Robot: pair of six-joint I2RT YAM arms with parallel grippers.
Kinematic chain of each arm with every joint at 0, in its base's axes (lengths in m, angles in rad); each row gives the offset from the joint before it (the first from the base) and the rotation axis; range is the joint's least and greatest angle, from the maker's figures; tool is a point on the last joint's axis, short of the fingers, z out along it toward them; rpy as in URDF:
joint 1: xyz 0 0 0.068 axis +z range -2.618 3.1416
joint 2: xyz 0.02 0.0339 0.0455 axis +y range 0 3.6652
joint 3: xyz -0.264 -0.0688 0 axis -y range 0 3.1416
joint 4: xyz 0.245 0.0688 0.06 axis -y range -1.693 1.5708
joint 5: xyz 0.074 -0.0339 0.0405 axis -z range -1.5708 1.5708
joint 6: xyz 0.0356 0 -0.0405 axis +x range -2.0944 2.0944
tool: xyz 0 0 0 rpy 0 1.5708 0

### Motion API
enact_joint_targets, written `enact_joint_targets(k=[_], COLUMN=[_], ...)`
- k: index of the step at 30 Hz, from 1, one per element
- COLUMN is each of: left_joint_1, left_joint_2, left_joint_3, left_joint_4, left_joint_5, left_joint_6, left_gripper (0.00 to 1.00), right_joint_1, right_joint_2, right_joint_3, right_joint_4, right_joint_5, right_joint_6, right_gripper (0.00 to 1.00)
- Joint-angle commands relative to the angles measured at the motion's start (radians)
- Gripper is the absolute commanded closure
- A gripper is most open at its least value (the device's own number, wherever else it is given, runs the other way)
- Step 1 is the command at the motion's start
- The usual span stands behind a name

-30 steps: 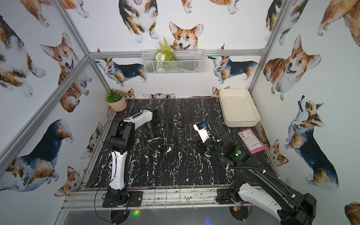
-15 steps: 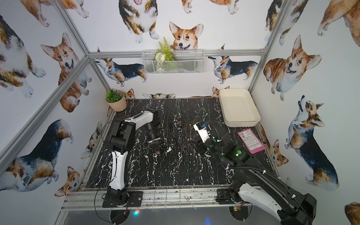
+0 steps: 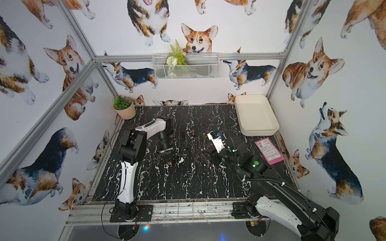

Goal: Open the lipstick cap
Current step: Adjust the lipstick.

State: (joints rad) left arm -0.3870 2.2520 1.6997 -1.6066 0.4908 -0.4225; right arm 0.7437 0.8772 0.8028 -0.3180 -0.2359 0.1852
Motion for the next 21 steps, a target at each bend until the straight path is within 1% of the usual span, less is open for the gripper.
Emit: enact_joint_targets(k=[1, 11, 16, 21], left_joint_1=[-0.004, -0.003, 0.003, 0.003], left_joint_2=[0.0, -0.037, -0.058, -0.101], left_joint_3=[-0.001, -0.055, -0.047, 0.019], left_joint_4=[-0.044, -0.006, -0.01, -0.059], left_joint_5=[-0.033, -0.051, -0.049, -0.046], left_joint_6=[-0.002, -0.019, -0.022, -0.023], left_gripper=[0.83, 0.82, 0.82, 0.82], right_joint_1=[-0.001, -0.001, -0.001, -0.001], right_joint_2=[0.0, 0.003, 0.009, 0.013], right_joint_3=[-0.002, -0.004, -0.005, -0.001], right_joint_4=[0.044, 0.045, 0.053, 0.047], right_joint_5=[0.0, -0.005, -0.009, -0.033], right_joint_6=[0.007, 0.008, 0.009, 0.011], right_gripper=[0.54, 0.54, 0.54, 0.53])
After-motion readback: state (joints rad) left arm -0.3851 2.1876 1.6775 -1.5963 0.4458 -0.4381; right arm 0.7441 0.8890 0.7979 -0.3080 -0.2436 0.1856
